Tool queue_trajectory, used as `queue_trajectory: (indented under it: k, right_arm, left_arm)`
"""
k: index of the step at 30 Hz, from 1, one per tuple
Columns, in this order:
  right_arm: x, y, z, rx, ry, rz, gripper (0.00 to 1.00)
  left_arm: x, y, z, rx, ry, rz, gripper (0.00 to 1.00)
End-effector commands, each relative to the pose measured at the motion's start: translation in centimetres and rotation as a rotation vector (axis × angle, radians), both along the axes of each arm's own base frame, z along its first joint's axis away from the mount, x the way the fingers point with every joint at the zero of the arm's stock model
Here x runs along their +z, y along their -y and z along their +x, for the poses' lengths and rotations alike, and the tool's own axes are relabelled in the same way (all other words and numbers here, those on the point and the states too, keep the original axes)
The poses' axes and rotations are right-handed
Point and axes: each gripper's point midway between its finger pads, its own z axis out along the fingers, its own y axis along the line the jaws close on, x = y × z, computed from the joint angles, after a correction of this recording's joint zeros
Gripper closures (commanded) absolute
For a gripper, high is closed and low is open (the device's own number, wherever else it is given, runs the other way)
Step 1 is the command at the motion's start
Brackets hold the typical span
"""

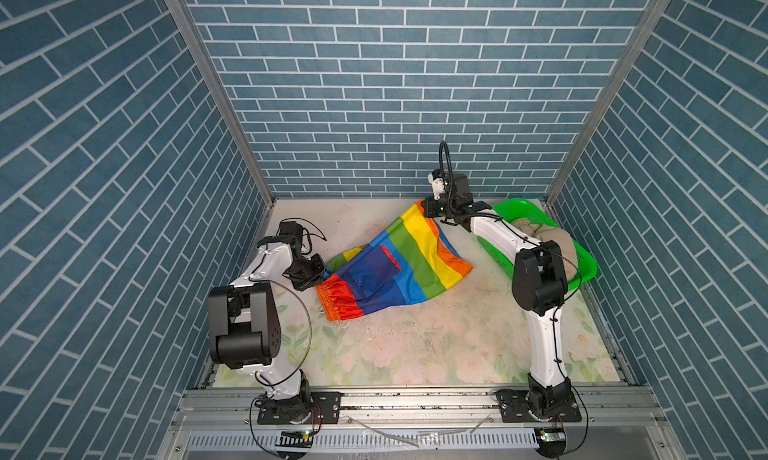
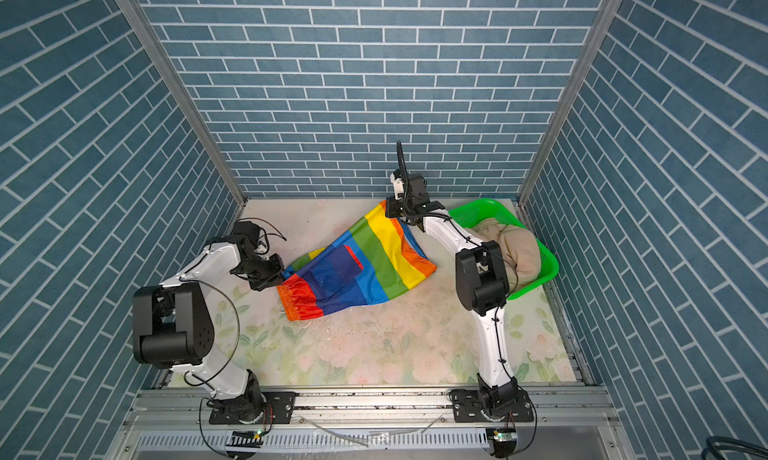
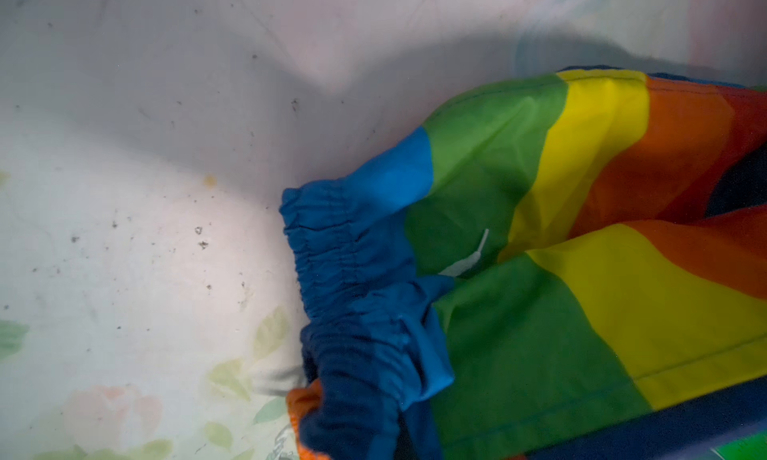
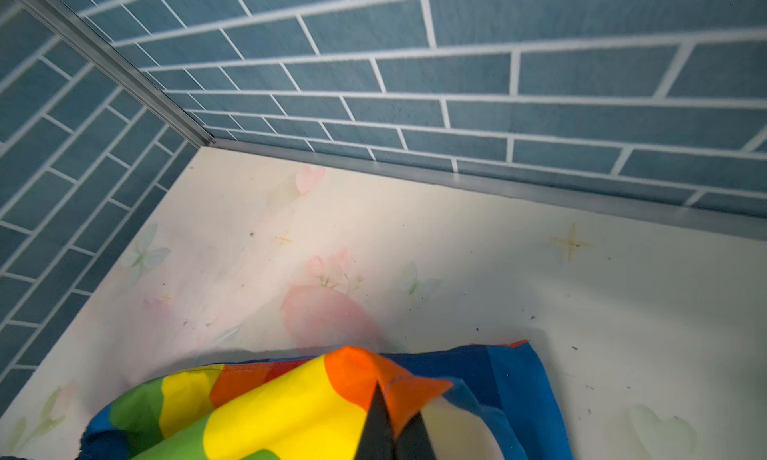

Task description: Fold and stack the shorts

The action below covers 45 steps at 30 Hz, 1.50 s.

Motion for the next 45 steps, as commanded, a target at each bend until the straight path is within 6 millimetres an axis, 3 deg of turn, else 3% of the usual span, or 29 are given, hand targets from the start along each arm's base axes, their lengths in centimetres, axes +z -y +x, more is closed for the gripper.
queue_trajectory:
  k: [1,4,6,8,11,15,23,25,30,36,41,45]
  right_arm:
    - [-0.2,0.7,2.6,-0.054,0.028,0.007,1.00]
    - [-1.9,0.4,3.6,-0.056,0.016,0.006,1.00]
    - [-2.9,0.1,4.2,-0.053,0.011,0.011,1.00]
    - [-3.6,-0.3,4.7,-0.048,0.008,0.019,1.00]
    - [-3.8,-0.6,5.6,-0.052,0.017,0.028,0.97]
    - [-2.7,-0.7,6.4,-0.063,0.055,0.034,1.00]
    - [0.7,0.2,4.7,-0.070,0.102,0.053,1.00]
    - [1.4,1.0,3.9,-0.086,0.109,0.046,1.00]
    - [5.1,3.8,1.2,-0.172,0.166,0.060,1.00]
    - [7.2,6.8,0.3,-0.297,0.213,0.014,1.00]
    - [6.1,7.6,1.8,-0.350,0.208,-0.042,1.00]
    - [2.8,7.0,3.5,-0.345,0.143,-0.082,1.00]
  left_arm:
    - [-1.6,-1.3,-1.0,0.028,-0.064,0.007,0.94]
    - [-2.4,-1.6,-1.1,0.049,-0.083,-0.013,0.88]
    - [-2.8,-1.5,-1.2,0.054,-0.093,-0.024,0.68]
    - [-2.9,-1.5,-1.1,0.056,-0.095,-0.028,0.60]
    - [-2.5,-1.6,-0.8,0.057,-0.080,-0.022,0.57]
    - [-1.7,-1.9,-0.4,0.061,-0.057,-0.009,0.56]
    - [-0.5,-1.9,0.5,0.081,-0.018,-0.012,0.87]
    - [-0.3,-2.1,0.6,0.080,-0.018,-0.004,1.00]
    - [1.0,-2.2,1.3,0.086,0.010,-0.001,1.00]
    - [2.4,-2.3,2.4,0.092,0.043,0.003,1.00]
    - [1.5,-2.2,3.2,0.091,0.034,-0.002,1.00]
    - [0.2,-2.2,3.7,0.099,0.011,-0.012,1.00]
